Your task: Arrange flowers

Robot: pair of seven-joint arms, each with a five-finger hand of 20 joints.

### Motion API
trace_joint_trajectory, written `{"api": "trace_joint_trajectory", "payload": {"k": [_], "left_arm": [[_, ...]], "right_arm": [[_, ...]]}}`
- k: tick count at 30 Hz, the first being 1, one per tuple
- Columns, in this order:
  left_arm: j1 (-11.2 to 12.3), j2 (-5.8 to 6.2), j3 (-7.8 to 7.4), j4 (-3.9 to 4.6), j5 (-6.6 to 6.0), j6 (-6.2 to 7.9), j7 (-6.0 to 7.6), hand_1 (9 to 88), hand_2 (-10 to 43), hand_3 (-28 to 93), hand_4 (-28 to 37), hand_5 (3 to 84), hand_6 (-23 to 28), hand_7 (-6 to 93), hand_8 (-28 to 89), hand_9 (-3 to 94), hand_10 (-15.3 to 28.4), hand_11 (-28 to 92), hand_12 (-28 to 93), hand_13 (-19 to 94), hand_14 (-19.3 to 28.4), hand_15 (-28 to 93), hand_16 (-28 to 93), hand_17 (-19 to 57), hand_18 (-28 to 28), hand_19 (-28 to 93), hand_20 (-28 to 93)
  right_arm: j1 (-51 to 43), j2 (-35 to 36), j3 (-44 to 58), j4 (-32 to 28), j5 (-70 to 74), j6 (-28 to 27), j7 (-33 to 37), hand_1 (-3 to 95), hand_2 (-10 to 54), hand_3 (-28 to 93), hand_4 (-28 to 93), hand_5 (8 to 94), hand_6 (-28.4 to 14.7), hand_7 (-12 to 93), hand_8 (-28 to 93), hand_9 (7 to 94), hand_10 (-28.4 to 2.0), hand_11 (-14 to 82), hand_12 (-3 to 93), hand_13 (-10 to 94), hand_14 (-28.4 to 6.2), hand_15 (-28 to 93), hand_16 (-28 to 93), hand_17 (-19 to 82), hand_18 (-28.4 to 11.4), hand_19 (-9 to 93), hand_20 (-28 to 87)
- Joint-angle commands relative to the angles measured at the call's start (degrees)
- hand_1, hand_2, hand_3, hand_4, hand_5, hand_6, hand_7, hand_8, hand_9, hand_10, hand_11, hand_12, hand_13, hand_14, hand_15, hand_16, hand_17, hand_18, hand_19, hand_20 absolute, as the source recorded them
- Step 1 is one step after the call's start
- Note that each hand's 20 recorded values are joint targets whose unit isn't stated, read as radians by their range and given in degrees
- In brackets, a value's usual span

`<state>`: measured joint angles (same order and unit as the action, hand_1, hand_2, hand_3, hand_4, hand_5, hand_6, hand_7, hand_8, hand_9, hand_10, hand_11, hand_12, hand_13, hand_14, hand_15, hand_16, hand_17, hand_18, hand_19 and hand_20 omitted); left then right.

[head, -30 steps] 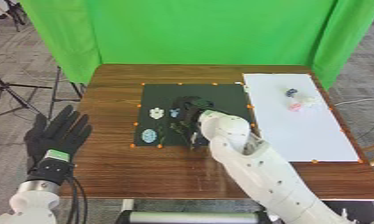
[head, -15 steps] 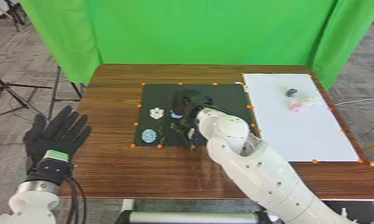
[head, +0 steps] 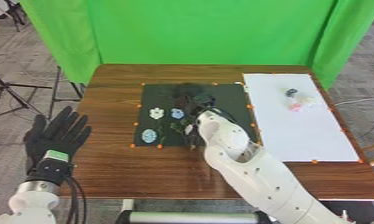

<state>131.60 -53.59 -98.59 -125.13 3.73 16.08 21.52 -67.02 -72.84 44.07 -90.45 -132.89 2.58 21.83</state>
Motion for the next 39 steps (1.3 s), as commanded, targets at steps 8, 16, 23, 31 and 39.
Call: {"api": "trace_joint_trajectory", "payload": {"k": [8, 16, 23, 31, 39], "left_arm": [[0.72, 0.23, 0.22, -0.37, -0.25, -0.22, 0.65, 28.3, 8.7, 72, -28.3, 38.1, 7.0, 20.1, -10, 32.4, 14.3, 23, 11, 23, 14.4, 37, -9, -3.9, 11.4, 30, 8], [0.1, 0.22, 0.38, -0.21, -0.11, -0.55, 0.22, 28.3, 8.7, 72, -28.3, 38.1, 7.0, 19.9, -10, 32.4, 14.3, 23, 11, 23, 14.5, 37, -9, -3.9, 11.5, 30, 8], [0.05, 0.28, 0.57, -0.15, -0.2, -0.42, 0.25, 28.3, 8.7, 72, -28.3, 38.1, 7.0, 20.0, -10, 32.4, 14.2, 23, 11, 23, 14.5, 37, -9, -3.9, 11.5, 30, 8], [-0.06, 0.09, 0.72, -0.31, -1.09, 0.93, 0.32, 28.4, 8.9, 72, -28.3, 38.2, 7.1, 19.9, -10, 32.4, 14.2, 23, 11, 23, 14.4, 37, -9, -4.0, 11.5, 30, 8], [0.61, -0.09, 0.0, -0.31, -0.48, 0.6, -0.39, 28.3, 8.8, 72, -28.3, 38.3, 7.1, 20.2, -10, 32.5, 14.4, 23, 11, 23, 14.4, 37, -9, -3.9, 11.5, 30, 8]], "right_arm": [[3.99, -3.07, 3.56, 4.33, -2.97, -21.49, -0.34, 44.5, 11.7, 82, -26, 48.7, -5.0, 14, -14, 49.3, -11.1, 9.9, 10.1, 46, -14.1, 58, 30, 25, -22.6, 78, 41], [3.57, -3.5, 4.78, 4.13, -3.64, -26.94, -3.95, 48.6, 11.9, 80, -26, 53.9, -2.6, 15, -14, 53.9, -10.0, 10.8, 10.7, 45, -13.1, 56, 34, 24, -21.5, 77, 42], [4.02, -3.14, 4.79, 4.02, -3.08, -27.89, -3.6, 49.7, 12.0, 78, -26, 55.7, -0.9, 17, -14, 56.1, -9.6, 10.8, 11.3, 46, -12.6, 56, 36, 23, -21.6, 76, 43], [3.22, -2.04, 4.65, 3.11, -2.73, -26.52, -4.32, 47.4, 10.0, 79, -26, 59.8, 1.5, 19, -13, 59.9, -8.7, 11.1, 11.4, 48, -12.7, 55, 36, 23, -22.4, 75, 44], [0.94, -1.19, 7.7, 0.27, 1.5, -22.52, -4.34, 42.1, 3.2, 84, -25, 50.3, 3.0, 21, -17, 50.4, -13.4, 10.2, 11.9, 44, -15.5, 62, 26, 22, -23.6, 74, 44]]}}
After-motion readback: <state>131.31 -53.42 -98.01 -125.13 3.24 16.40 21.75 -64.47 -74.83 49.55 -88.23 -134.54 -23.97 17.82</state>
